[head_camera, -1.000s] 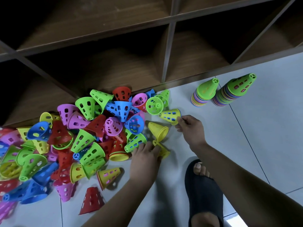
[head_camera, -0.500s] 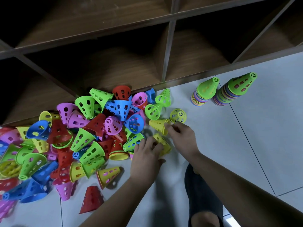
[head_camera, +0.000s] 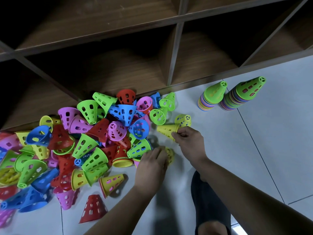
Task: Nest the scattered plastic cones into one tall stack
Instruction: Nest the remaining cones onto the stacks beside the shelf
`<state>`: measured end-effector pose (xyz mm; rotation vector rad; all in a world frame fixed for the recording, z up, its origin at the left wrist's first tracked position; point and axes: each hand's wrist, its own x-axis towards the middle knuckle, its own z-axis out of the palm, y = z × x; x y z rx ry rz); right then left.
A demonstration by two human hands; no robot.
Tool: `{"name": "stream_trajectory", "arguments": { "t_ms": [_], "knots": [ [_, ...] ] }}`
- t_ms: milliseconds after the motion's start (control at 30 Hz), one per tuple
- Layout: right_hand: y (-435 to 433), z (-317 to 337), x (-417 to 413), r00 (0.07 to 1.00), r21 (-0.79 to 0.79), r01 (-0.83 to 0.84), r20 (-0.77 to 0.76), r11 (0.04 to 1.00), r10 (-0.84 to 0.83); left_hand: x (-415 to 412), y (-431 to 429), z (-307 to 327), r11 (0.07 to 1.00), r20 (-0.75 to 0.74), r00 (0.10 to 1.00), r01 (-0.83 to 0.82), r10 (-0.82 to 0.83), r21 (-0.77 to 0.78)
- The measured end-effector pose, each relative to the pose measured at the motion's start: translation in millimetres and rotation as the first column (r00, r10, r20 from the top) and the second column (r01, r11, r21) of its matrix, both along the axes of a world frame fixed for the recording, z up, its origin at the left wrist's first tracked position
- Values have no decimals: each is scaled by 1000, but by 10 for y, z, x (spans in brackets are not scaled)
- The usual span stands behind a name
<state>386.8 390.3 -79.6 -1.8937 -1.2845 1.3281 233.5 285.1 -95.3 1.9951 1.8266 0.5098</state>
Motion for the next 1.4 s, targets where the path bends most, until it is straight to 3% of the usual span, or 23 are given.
{"name": "stream_trajectory", "arguments": {
  "t_ms": [233,367,500,633,767,967,1233,1400],
  "knots": [
    [13,110,117,988,21,97,-121,995,-94,11,86,80,1000,12,1000,-27,27,-8],
    [103,206,205,957,39,143,-261,989,-128,-17,167,237,995,126,991,-53,42,83],
    [236,204,374,932,49,206,-314,977,-181,-1,365,490,976,244,956,-194,164,104],
    [319,89,521,934,4,246,-269,969,-236,79,646,690,948,366,889,-314,275,51],
    [349,-25,591,946,-51,229,-226,972,-234,179,901,763,951,394,885,-299,246,79],
    [430,-117,580,974,-89,165,-141,982,-177,340,1172,617,973,306,938,-204,164,105],
    [547,-116,622,993,-87,-83,72,993,89,369,1293,407,994,179,979,-102,93,42],
    [624,-151,712,972,17,-59,230,998,53,298,1277,394,995,195,976,-97,91,18]
  ]
}}
